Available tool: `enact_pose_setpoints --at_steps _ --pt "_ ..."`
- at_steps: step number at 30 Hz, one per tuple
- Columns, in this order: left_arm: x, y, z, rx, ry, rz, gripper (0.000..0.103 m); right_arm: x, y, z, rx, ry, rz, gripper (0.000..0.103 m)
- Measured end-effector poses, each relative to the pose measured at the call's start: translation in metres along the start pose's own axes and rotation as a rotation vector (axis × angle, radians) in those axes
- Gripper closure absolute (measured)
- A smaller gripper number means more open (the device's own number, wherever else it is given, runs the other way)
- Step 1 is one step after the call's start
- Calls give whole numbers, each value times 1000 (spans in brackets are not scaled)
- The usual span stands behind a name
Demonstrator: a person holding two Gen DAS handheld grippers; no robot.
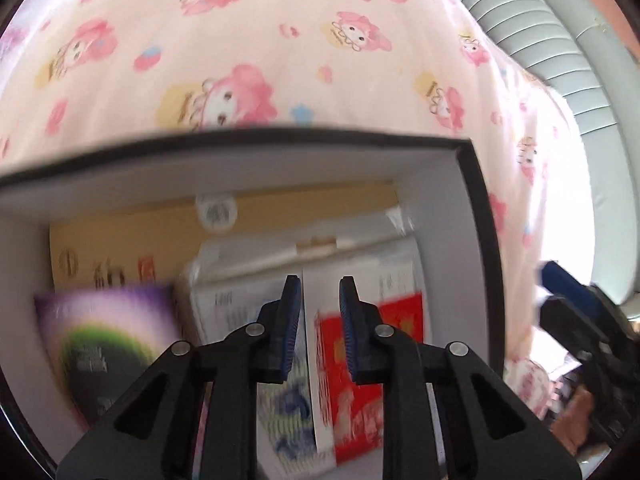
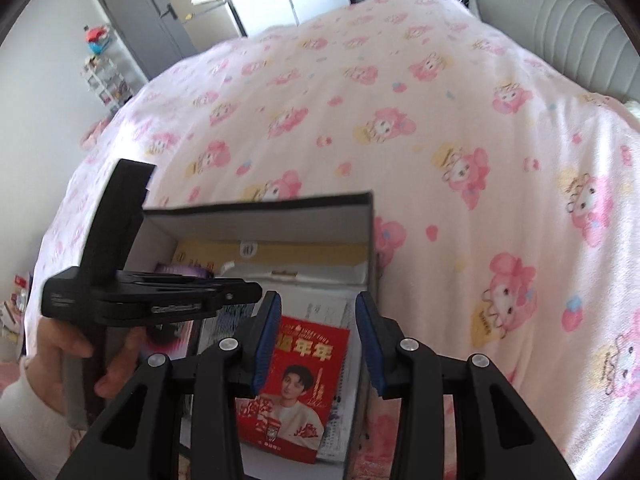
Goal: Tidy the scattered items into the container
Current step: 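Lower the red card into the box beside the bead-art kit, then open the left gripper and stand the card upright against the kit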
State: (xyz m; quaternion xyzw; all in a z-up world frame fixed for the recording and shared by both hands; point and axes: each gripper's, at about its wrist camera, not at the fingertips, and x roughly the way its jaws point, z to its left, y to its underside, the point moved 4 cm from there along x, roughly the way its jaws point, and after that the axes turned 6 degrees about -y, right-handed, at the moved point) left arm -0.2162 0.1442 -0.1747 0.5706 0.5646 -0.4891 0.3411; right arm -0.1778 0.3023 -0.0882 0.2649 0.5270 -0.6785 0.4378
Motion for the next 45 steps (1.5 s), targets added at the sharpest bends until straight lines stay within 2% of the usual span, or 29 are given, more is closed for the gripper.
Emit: enact_pose_setpoints --at_steps 1,3,7,8,10,12,15,19,22,23,24,26,28,29,33,34,37,41,42,45 --pt "3 -4 -4 -2 -18 2 85 -1 -2 -4 4 26 -10 67" --pt "11 3 -11 6 36 40 85 2 0 -12 13 72 6 67" --pt "7 17 -17 69 75 76 84 8 11 -23 41 52 38 67" --pt "3 10 -11 52 98 69 84 9 13 -25 51 53 43 67" --pt "-1 15 2 -26 89 53 84 9 14 -26 61 57 45 67" --pt "-1 25 14 -92 88 77 84 7 14 -25 64 66 43 67" --pt "-3 44 14 -90 123 123 84 2 17 -18 44 87 32 67" --pt "-2 67 1 -56 190 159 80 3 26 -13 57 38 51 67" --pt "6 83 -18 -38 356 278 76 3 31 -12 60 45 61 67" --pt "6 86 -20 -37 354 277 76 2 31 -11 53 56 59 67" --pt "2 88 -18 -32 319 246 76 1 31 -11 46 68 58 67" --pt "-10 88 -10 -37 252 150 76 -3 32 -11 31 99 54 67" --pt "-23 88 0 -60 226 81 76 -6 35 -14 31 111 48 67" --pt "-26 88 4 -69 210 67 75 -6 36 -16 40 106 50 67" --pt "-17 96 2 -56 132 95 73 2 41 -20 74 82 67 67" --pt "-17 99 -2 -42 135 101 73 2 43 -19 74 87 67 67" --pt "-17 112 -11 -30 177 109 65 -1 51 -12 63 86 60 67" --pt "-10 125 -19 -57 335 191 64 0 59 -15 101 39 84 68" --pt "-10 125 -20 -56 331 188 64 1 60 -17 109 32 86 68" --pt "-23 118 -17 -55 245 99 64 -2 60 -16 93 64 79 68"
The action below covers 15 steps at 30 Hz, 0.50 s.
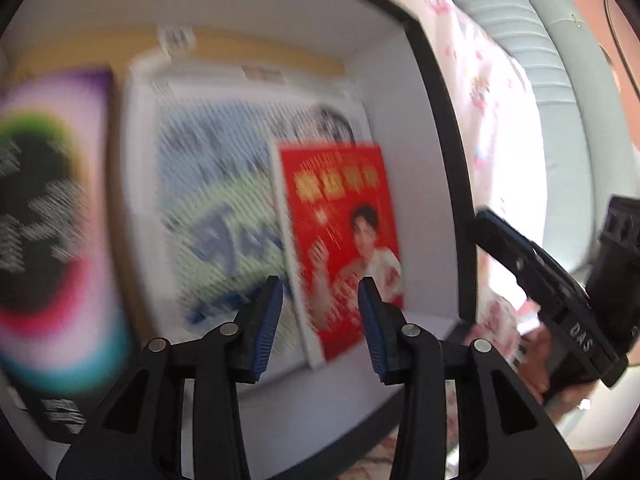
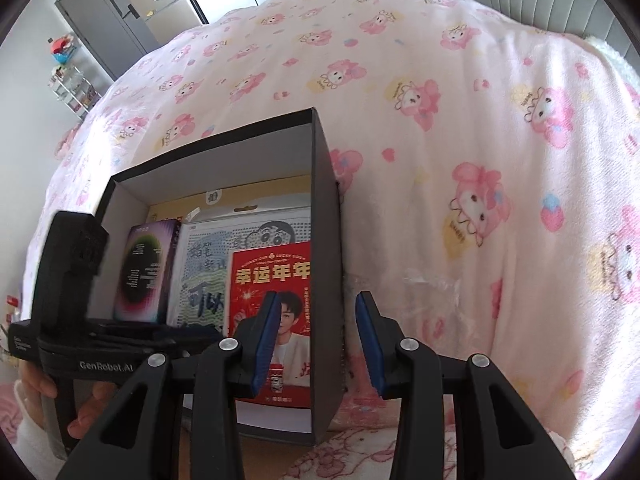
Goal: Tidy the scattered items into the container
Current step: 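Open the left gripper and stand the card upright against the kit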
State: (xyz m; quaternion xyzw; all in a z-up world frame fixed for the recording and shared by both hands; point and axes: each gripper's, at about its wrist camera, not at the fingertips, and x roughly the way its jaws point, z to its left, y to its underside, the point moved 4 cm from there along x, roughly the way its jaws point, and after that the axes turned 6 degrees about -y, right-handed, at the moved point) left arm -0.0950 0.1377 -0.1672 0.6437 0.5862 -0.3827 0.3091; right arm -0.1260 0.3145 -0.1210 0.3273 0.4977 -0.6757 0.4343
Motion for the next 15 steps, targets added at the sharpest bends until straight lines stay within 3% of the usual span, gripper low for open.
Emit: enact_pose_setpoints --at_steps 2,5,8,9,11,14,15 --pt "-6 -6 2 -32 -4 -32 64 -2 -1 1 -14 9 -5 68" --pt "6 -14 -1 -40 -47 3 65 0 -6 -2 -14 17 -3 67" --pt "17 -14 -21 12 -34 25 65 10 -13 -3 -11 9 10 67" --pt "20 -12 -28 29 -25 38 58 12 -13 -3 -11 11 13 67" --pt "20 -9 -35 64 -51 24 57 18 -11 -4 -7 17 23 67" --pt "10 -5 -28 10 -8 4 58 20 -6 -7 7 18 28 67" --pt "7 -4 -24 -6 -28 -15 60 19 -3 -7 8 23 25 67"
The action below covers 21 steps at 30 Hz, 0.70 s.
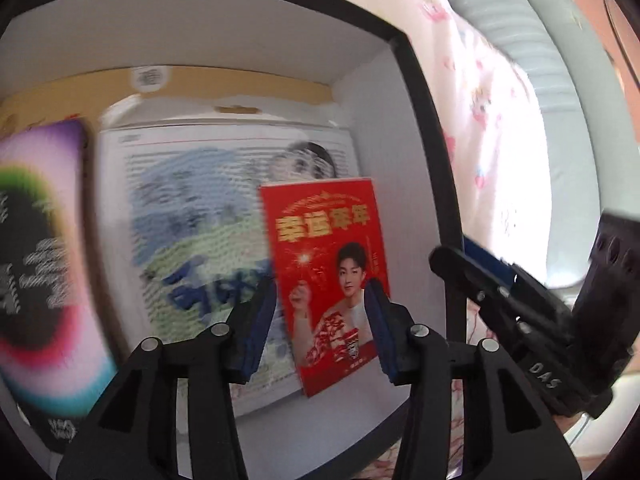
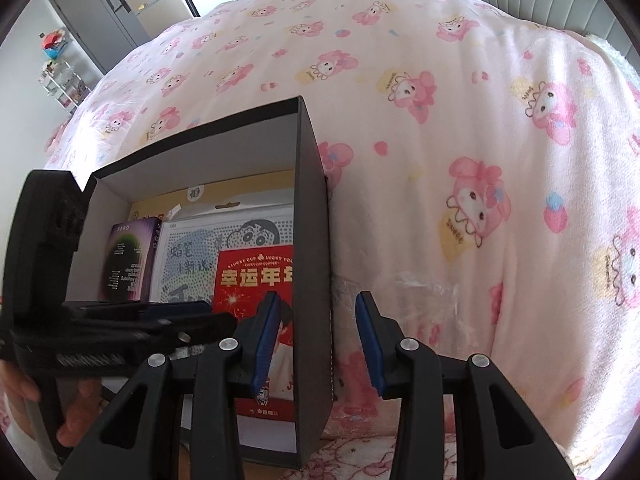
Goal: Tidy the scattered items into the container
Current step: 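Open the left gripper and stand the card upright against the kit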
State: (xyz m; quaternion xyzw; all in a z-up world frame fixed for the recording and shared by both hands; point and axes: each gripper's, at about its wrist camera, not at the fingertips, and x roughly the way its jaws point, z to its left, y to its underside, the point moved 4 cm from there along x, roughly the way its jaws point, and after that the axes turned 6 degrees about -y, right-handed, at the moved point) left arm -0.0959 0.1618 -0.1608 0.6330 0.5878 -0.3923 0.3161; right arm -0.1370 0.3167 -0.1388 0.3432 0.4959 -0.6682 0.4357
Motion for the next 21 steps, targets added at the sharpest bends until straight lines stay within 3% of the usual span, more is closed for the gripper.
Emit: enact_pose_setpoints --at_steps 2,5,10,12,13,14,15,18,21 --pt "2 2 1 17 -65 -7 65 1 3 0 1 9 -4 67" --pt "7 7 -14 78 -75 14 66 1 5 5 7 -71 -3 68" --pt "-65 33 -48 170 -84 -231 66 -46 14 22 -18 -28 -91 67" --pt "-92 53 -61 201 -92 -317 61 -62 20 30 -12 -32 -107 66" --pt "-115 38 -52 207 -107 -357 60 -70 23 37 -3 -69 -107 64" --pt "-148 35 -28 212 -123 -386 58 -75 27 43 1 -105 -107 62" --pt "-144 20 -40 211 -148 -413 57 -81 30 51 -5 -139 -110 61" --pt "-182 45 -36 196 -144 -447 57 -98 41 74 -58 -116 -157 61" --pt "-184 48 -18 179 -147 -483 57 -109 51 98 -105 -93 -192 60"
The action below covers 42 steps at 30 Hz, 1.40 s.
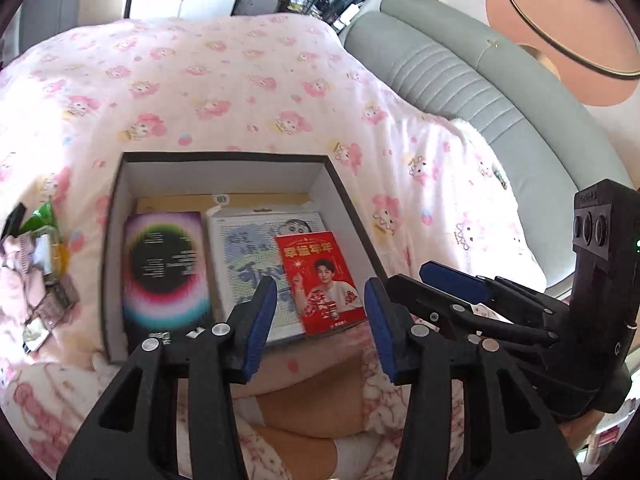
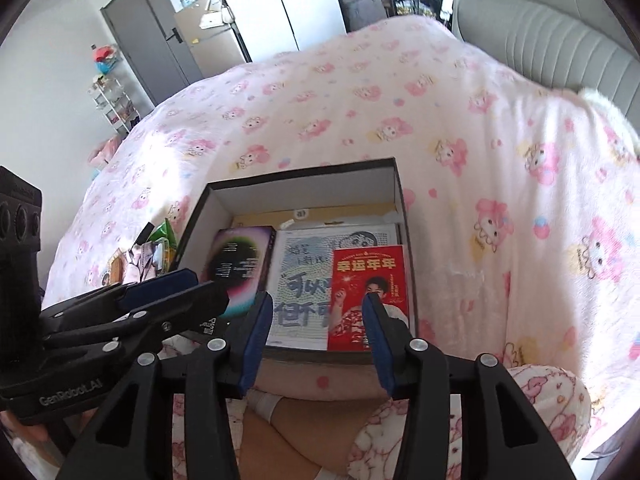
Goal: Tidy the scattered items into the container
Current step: 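Open the left gripper and stand the card upright against the kit, then move the left gripper to the white lotion tube and grasp it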
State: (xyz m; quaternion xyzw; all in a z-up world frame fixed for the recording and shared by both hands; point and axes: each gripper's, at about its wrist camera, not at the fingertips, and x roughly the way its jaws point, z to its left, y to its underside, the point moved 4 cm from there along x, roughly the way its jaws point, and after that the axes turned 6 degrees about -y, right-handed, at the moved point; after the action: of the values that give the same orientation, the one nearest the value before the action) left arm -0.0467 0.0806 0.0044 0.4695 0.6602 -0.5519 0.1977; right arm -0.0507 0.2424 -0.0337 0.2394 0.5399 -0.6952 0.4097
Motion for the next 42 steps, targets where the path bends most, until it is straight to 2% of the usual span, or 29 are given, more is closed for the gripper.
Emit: enact_pose_setpoints --at_steps 2,5,11,15,17,22,25,28,33,36,39,42 --pt "1 15 2 28 -19 -47 57 -3 2 14 -24 10 -13 60" --pt "7 22 20 18 -34 -41 57 3 3 32 -42 -16 -7 61" --pt "-13 29 70 -27 -74 -56 58 16 6 83 -124 -72 2 61" --pt "-30 43 110 -43 -135 -78 59 37 11 126 -230 -165 67 64" --pt "-36 53 134 -102 -136 -79 59 55 15 150 -284 -235 114 64" --pt "-43 64 205 -295 -165 -110 56 100 15 208 -361 -318 198 64" --pt "-42 66 244 -385 -209 -114 56 128 6 231 -377 -324 228 64" --pt "-37 74 287 -472 -246 -115 56 160 -4 237 -337 -313 289 64" --pt "2 94 342 -575 -216 -25 56 200 -11 240 -324 -290 360 64" --pt "31 104 359 -608 -197 39 55 227 -11 239 -295 -266 408 64" --pt "57 117 374 -681 -186 94 55 253 -7 247 -323 -230 466 64" --pt "73 127 387 -737 -214 123 55 276 -5 255 -344 -210 518 64"
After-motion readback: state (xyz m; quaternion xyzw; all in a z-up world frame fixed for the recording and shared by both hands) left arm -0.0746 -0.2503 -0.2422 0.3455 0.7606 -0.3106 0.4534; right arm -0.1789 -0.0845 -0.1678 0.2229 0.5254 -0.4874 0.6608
